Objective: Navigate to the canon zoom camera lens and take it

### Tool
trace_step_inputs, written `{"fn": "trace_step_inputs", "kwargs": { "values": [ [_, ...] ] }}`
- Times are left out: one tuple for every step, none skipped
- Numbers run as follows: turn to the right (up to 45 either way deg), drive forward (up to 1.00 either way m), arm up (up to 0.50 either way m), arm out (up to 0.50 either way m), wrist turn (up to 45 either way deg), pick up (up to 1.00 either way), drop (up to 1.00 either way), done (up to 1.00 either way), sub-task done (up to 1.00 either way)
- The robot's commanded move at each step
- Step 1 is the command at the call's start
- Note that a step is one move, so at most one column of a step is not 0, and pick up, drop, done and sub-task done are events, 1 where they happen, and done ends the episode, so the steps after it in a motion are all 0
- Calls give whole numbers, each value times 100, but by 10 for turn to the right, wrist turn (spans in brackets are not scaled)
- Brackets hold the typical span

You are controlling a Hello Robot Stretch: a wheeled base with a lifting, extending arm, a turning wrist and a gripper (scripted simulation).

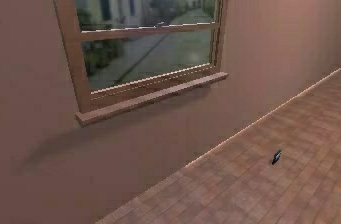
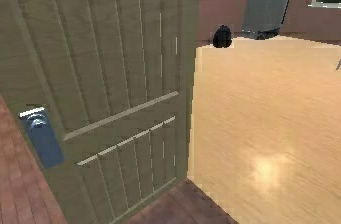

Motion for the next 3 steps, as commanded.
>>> {"fn": "trace_step_inputs", "kwargs": {
  "values": [
    [90, 0, 0, 0, 0, 0, 0, 0, 0],
    [0, 75, 0, 0, 0, 0, 0, 0, 0],
    [390, 0, 0, 0, 0, 0, 0, 0, 0]
  ]
}}
